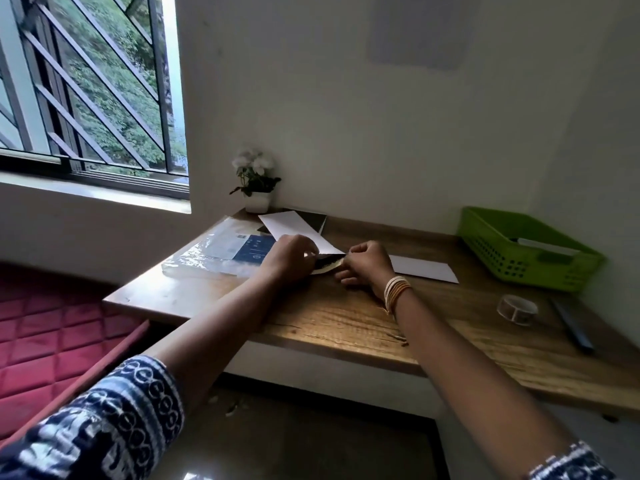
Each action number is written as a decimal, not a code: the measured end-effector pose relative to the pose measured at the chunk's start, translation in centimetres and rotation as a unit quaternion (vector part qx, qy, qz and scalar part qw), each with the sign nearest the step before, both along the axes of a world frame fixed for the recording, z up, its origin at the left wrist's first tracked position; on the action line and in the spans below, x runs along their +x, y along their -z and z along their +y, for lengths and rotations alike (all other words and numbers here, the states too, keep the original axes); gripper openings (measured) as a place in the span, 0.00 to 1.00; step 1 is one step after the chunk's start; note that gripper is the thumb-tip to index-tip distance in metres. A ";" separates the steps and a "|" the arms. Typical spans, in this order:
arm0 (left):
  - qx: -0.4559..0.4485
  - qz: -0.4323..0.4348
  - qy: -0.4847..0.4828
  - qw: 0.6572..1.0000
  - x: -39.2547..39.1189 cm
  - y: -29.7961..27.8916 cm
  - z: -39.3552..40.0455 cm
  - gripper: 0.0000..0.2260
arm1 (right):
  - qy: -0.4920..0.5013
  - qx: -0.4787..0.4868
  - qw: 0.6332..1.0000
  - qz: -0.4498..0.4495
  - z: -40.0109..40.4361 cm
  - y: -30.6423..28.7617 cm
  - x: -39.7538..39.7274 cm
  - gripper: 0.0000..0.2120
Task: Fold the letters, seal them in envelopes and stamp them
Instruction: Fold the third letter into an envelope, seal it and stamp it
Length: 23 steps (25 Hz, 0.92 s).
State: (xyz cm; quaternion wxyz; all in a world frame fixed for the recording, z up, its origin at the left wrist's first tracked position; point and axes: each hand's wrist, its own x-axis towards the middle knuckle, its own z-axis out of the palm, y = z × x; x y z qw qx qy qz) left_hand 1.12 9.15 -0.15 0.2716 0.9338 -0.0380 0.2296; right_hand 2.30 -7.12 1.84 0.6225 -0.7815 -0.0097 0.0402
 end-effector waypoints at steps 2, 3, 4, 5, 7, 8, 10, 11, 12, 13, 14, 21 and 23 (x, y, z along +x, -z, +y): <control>-0.002 0.003 -0.015 1.000 -0.2 -0.2 0.0 0.10 | 0.031 -0.166 0.979 -0.116 -1.2 -0.4 1.3 0.06; 0.006 0.003 -0.025 1.000 -0.3 -0.3 0.0 0.10 | 0.028 -0.258 0.951 -0.167 -2.0 -0.8 2.0 0.06; 0.017 0.002 -0.034 0.999 -0.4 -0.3 -0.1 0.10 | 0.010 -0.327 0.925 -0.192 -2.8 -1.4 2.7 0.07; 0.029 0.003 -0.041 0.999 -0.4 -0.4 -0.2 0.10 | -0.020 -0.368 0.911 -0.185 -3.5 -2.0 3.5 0.10; 0.043 0.012 -0.050 0.998 -0.5 -0.4 -0.3 0.10 | -0.081 -0.411 0.900 -0.117 -4.9 -3.0 5.0 0.22; 0.044 0.017 -0.053 0.997 -0.4 -0.4 -0.2 0.10 | -0.103 -0.436 0.890 -0.081 -5.5 -3.4 5.8 0.28; 0.045 0.019 -0.055 0.997 -0.3 -0.4 -0.2 0.09 | -0.124 -0.505 0.853 -0.043 -6.4 -3.7 7.0 0.39; 0.047 0.017 -0.054 0.997 -0.3 -0.4 -0.2 0.09 | -0.130 -0.526 0.840 -0.037 -6.7 -3.7 7.5 0.43; 0.048 0.015 -0.053 0.997 -0.3 -0.4 -0.3 0.09 | -0.131 -0.531 0.837 -0.030 -7.0 -3.9 7.6 0.45; 0.048 0.014 -0.053 0.997 -0.3 -0.4 -0.4 0.09 | -0.126 -0.528 0.840 -0.020 -7.0 -4.1 7.4 0.45; 0.045 0.016 -0.054 0.997 -0.2 -0.4 -0.4 0.09 | -0.125 -0.523 0.843 -0.007 -7.0 -4.3 6.9 0.44; 0.063 0.006 -0.028 0.998 -0.2 -0.4 -0.5 0.10 | -0.116 -0.540 0.834 -0.016 -6.6 -4.0 6.0 0.38; 0.078 0.003 -0.024 0.997 -0.3 -0.5 -0.7 0.10 | -0.094 -0.482 0.870 -0.039 -6.7 -3.6 5.6 0.34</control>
